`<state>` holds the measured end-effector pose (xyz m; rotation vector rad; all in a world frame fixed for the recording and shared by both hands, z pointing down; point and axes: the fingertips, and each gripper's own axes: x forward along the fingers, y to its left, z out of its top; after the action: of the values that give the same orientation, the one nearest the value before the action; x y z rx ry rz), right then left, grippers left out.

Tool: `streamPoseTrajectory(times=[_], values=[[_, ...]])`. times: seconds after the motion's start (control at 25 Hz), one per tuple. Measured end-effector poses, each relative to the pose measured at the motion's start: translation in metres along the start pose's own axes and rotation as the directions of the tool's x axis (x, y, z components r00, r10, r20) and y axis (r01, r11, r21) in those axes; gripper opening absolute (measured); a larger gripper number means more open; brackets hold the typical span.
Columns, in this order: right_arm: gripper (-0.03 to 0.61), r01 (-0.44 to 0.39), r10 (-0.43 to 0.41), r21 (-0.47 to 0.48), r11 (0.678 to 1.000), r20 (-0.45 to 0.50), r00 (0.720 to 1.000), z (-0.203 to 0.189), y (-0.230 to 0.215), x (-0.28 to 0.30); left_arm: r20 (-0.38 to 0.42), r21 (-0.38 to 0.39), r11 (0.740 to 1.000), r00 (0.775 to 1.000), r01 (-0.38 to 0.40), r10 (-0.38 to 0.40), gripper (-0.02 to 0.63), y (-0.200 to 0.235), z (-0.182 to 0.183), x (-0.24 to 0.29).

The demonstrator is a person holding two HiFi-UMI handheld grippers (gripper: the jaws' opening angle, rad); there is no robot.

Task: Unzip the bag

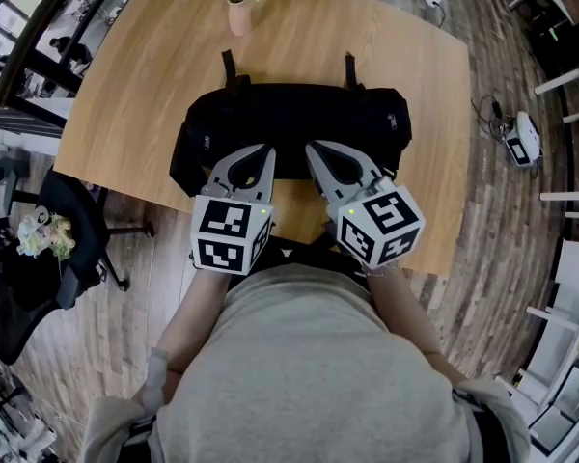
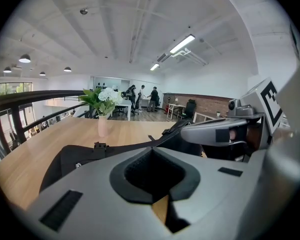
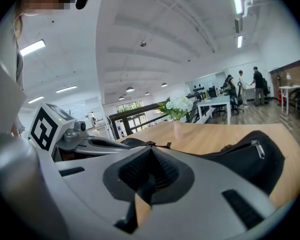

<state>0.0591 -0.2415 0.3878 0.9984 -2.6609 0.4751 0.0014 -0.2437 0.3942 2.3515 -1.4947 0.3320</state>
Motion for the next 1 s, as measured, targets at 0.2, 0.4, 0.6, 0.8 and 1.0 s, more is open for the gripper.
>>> streamPoseTrajectory(times=[0.2, 0.4, 0.6, 0.8, 1.0], values=[[0.006, -0.010, 0.009, 0.023, 1.000, 0.015, 1.000, 0.0016, 0.0005, -0.0003, -0.002, 0.004, 1.000, 1.000, 0.014, -0.014, 0.017, -0.0014, 0.0000, 0.0014], [0.006, 0.007, -0.008, 0.032, 0.999, 0.027, 1.000, 0.0026, -0.0033, -0.0031, 0.011, 0.005, 1.000, 1.000, 0.013, -0.013, 0.017, -0.0023, 0.0014, 0.0008], [0.006, 0.018, -0.019, 0.030, 0.999, 0.021, 1.000, 0.0005, -0.0043, -0.0057, 0.016, 0.004, 1.000, 1.000, 0.012, -0.012, 0.017, -0.0018, 0.0026, -0.0009], [0.006, 0.021, -0.021, 0.021, 1.000, 0.018, 1.000, 0.0000, -0.0035, -0.0058, 0.000, 0.008, 1.000, 1.000, 0.024, -0.024, 0.017, -0.0052, -0.0006, 0.0005], [0.006, 0.019, -0.019, 0.021, 1.000, -0.002, 1.000, -0.0052, 0.0004, -0.0021, -0.031, 0.010, 0.999, 0.999, 0.045, -0.045, 0.017, -0.0083, -0.0058, 0.0028]])
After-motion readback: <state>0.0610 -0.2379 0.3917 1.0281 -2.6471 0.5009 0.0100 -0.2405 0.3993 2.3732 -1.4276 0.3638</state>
